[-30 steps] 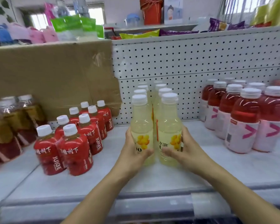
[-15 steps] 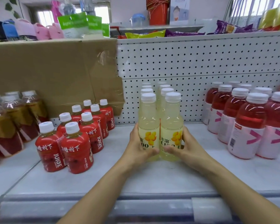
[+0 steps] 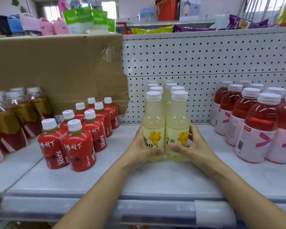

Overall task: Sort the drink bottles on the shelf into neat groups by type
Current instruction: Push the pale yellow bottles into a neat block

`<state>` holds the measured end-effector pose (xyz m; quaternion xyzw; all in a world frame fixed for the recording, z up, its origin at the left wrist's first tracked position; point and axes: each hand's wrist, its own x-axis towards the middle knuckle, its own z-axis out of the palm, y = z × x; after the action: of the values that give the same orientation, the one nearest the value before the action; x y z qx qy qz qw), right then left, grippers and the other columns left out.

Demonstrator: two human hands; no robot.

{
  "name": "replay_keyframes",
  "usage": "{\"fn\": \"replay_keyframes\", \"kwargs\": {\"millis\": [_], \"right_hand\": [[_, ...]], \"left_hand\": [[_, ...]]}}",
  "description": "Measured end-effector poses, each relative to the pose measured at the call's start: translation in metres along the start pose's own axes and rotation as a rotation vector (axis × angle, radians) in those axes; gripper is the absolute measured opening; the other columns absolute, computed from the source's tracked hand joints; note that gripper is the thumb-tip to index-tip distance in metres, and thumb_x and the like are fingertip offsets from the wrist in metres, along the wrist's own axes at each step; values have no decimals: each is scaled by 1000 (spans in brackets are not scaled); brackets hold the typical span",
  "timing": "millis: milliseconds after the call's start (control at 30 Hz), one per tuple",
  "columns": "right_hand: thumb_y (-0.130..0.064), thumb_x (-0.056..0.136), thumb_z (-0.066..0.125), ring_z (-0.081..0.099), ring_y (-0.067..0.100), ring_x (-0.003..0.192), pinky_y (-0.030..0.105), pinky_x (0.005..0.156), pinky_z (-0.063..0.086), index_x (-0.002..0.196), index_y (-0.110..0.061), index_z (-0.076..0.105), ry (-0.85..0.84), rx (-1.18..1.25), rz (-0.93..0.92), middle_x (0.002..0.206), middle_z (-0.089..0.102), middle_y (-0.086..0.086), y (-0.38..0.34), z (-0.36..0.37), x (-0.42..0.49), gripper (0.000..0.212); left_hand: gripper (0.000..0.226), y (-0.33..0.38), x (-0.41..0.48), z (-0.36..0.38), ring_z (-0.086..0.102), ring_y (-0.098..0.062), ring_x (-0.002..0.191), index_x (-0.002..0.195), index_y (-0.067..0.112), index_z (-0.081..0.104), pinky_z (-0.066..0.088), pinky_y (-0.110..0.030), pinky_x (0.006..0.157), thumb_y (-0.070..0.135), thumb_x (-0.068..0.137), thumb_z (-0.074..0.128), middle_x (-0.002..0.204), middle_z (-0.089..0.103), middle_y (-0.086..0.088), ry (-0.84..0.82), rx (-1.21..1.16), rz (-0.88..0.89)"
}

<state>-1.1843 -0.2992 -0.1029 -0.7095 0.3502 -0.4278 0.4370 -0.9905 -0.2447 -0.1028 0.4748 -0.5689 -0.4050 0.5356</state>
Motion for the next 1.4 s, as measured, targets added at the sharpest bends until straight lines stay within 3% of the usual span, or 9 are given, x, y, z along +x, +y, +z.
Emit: {"fn": "replay_keyframes", "kwargs": {"millis": [233,400,467,600,733,933,1000,1100,1400], "right_hand": [[-43,60,91,49,-1,125,32,102,48,144,-37,31,-27,-73,-10,136,51,-14,4,-1,3,104],[-41,57,92,50,5,116,17,89,45,133,-29,38,107,-206,-37,126,45,-10,-5,6,-1,94],[-40,56,92,51,9,110,22,86,46,120,-27,40,174,-287,-74,117,46,-8,-7,10,0,84],[-27,65,90,60,6,96,18,74,49,112,-21,46,138,-224,-66,107,59,-4,-3,8,3,65],[-20,73,84,62,3,100,22,81,53,120,-24,47,55,-164,-83,110,62,-8,-1,4,0,59],[-22,70,83,43,4,119,21,99,42,138,-28,35,104,-270,-122,124,37,-7,2,4,0,83],[-23,70,82,44,1,122,20,102,41,143,-35,30,18,-143,-80,133,38,-6,2,5,1,91],[-29,65,79,53,9,124,37,104,47,142,-41,28,-80,21,-42,143,41,-1,8,6,5,93],[-22,68,83,50,7,123,37,103,47,142,-32,30,24,-66,-80,139,42,-1,2,7,2,91]], "left_hand": [[87,-1,-1,8,69,-18,109,142,18,33,58,-30,82,-13,74,78,125,65,-7,30,7,46],[85,-3,-2,14,67,-12,111,129,33,41,58,-28,83,16,64,93,128,61,-4,117,81,87],[87,-6,-3,11,63,-14,116,126,39,42,58,-34,88,29,56,94,132,57,-5,147,144,90],[82,-8,-6,6,57,-12,123,120,59,41,56,-36,94,23,60,85,136,51,-1,135,210,87],[80,-5,-9,7,53,-11,127,114,70,40,50,-40,103,30,60,84,137,51,3,146,275,63],[88,-2,-10,6,51,-8,129,132,54,36,48,-38,105,29,63,85,138,50,6,139,320,55],[93,-2,-9,6,57,-7,123,140,43,32,53,-31,98,9,71,85,138,53,2,97,261,49],[96,2,-11,11,66,-2,107,150,24,20,56,-21,80,-15,79,71,126,60,2,31,160,31],[87,11,-19,12,64,3,107,146,20,28,55,-20,82,-7,79,76,124,59,8,129,216,-6]]}}
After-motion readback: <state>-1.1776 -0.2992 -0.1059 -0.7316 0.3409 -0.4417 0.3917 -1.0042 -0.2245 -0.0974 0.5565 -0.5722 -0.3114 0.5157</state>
